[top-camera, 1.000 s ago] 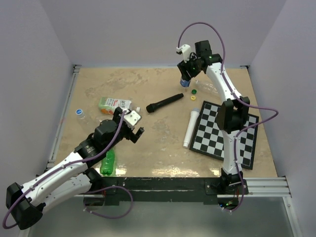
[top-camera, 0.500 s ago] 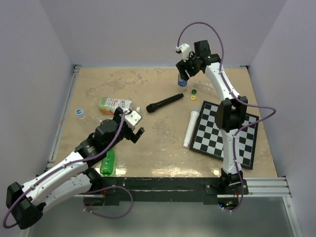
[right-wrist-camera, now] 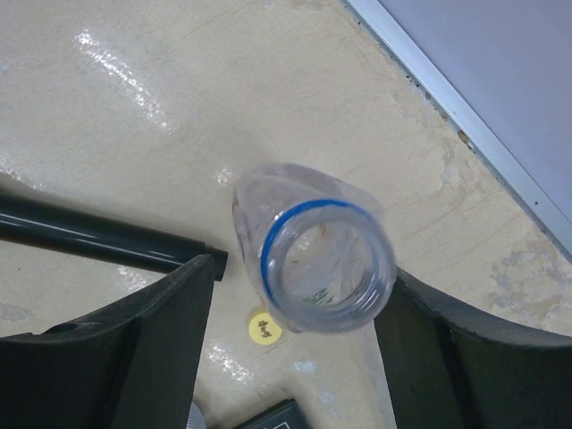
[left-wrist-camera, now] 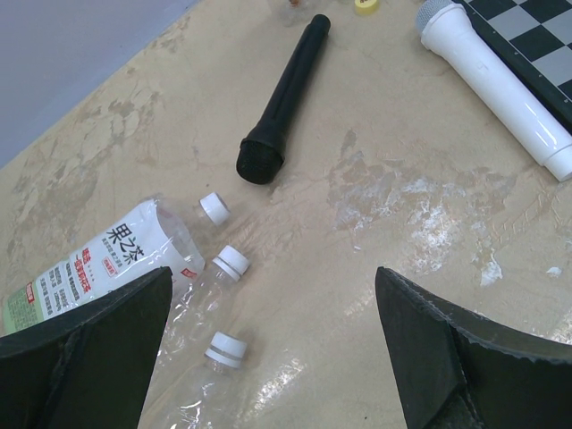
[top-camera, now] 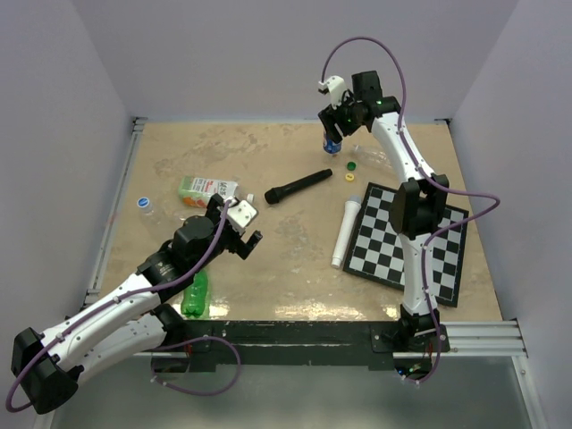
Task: Unscrew the bottle caps
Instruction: Pick up the plastic bottle at the center of the board.
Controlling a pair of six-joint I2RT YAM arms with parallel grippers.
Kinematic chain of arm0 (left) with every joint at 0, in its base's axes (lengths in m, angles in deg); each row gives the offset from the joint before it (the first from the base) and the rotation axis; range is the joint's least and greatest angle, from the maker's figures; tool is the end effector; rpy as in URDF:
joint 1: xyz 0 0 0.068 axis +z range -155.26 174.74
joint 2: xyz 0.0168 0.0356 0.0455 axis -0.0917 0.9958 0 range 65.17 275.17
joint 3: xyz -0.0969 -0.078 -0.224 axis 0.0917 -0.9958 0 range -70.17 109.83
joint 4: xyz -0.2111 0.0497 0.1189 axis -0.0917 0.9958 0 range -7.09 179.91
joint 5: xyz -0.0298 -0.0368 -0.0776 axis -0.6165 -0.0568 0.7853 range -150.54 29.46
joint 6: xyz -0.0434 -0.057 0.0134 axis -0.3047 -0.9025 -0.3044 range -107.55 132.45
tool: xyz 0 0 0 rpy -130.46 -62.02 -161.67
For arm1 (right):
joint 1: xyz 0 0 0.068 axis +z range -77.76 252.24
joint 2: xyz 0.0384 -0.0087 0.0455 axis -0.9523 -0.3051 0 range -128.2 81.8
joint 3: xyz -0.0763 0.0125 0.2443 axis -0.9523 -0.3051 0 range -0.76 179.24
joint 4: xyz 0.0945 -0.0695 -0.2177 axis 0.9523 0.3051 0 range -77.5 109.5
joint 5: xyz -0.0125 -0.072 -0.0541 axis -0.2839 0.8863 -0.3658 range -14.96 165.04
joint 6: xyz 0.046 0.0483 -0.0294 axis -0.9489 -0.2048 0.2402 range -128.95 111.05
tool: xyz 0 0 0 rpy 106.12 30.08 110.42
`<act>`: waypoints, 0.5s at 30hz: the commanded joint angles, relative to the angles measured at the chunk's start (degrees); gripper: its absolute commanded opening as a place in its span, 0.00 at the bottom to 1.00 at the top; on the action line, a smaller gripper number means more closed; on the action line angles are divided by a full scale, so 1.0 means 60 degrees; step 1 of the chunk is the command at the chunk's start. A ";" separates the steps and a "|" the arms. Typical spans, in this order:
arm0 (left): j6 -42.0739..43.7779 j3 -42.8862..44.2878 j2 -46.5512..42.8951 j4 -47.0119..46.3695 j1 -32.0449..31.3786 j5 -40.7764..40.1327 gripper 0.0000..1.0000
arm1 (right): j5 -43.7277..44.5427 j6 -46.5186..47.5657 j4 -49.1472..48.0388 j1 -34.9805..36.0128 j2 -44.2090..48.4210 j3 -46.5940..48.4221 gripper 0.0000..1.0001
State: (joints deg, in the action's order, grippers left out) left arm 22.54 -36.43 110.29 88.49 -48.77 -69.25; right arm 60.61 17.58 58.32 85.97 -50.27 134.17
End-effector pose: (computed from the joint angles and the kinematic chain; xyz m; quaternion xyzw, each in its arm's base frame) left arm 0.1594 -0.1387 0.2627 0.3209 0.7357 -0.1122 0.5859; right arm 0.4909 0.1355 0.2776 -0.3601 0.8369 0.0703 0.4063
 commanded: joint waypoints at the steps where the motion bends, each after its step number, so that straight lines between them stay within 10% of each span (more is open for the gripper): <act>1: 0.0091 0.0149 -0.0006 -0.0257 0.0029 0.0045 1.00 | -0.0084 -0.0129 -0.0152 -0.0004 0.0112 0.0407 0.72; 15: 0.0091 0.0163 -0.0035 -0.0228 0.0029 0.0016 1.00 | -0.0113 -0.0143 -0.0210 -0.0078 0.0771 0.0128 0.73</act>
State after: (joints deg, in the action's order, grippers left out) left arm 22.54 -36.43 110.29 88.52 -48.77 -69.25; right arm 60.58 17.58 58.30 85.91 -50.23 134.17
